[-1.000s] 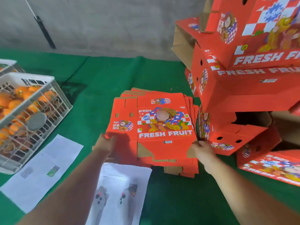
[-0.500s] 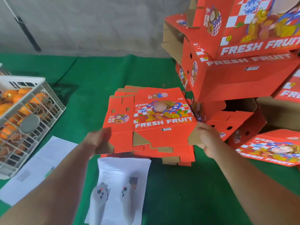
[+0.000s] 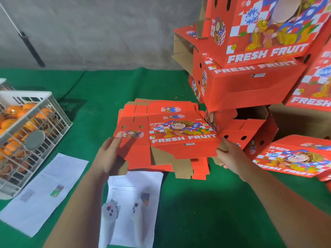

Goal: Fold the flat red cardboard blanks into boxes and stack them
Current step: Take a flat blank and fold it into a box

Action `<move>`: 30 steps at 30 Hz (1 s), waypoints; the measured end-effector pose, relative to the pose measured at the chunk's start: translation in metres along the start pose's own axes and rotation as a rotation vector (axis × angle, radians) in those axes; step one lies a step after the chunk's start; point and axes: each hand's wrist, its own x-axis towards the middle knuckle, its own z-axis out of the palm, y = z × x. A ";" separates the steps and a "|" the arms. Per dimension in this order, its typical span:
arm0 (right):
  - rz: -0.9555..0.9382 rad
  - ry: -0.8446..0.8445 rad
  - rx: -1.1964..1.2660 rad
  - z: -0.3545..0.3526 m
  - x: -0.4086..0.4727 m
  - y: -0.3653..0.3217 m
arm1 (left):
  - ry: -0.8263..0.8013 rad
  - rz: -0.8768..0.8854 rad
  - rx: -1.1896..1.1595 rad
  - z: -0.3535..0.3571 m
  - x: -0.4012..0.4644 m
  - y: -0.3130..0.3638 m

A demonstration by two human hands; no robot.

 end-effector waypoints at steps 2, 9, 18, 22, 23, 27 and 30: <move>-0.071 0.033 -0.012 -0.006 -0.007 0.001 | 0.008 0.009 -0.009 0.001 -0.016 0.000; -0.171 -0.119 -0.162 -0.049 -0.043 0.004 | 0.148 -0.001 -0.031 -0.002 -0.067 -0.009; 0.028 -0.309 -0.280 -0.119 -0.107 0.011 | 0.075 -0.005 -0.005 -0.004 -0.147 -0.003; 0.040 -0.294 -0.420 -0.146 -0.133 0.011 | -0.246 0.073 -0.187 -0.005 -0.187 0.011; 0.044 -0.278 -0.446 -0.152 -0.139 0.012 | -0.354 0.113 -0.230 -0.008 -0.192 0.014; 0.125 -0.238 -0.055 -0.182 -0.156 0.024 | -0.271 0.081 -0.349 -0.006 -0.199 0.012; 0.152 -0.203 0.067 -0.197 -0.162 0.039 | -0.125 0.089 -0.241 0.041 -0.191 0.006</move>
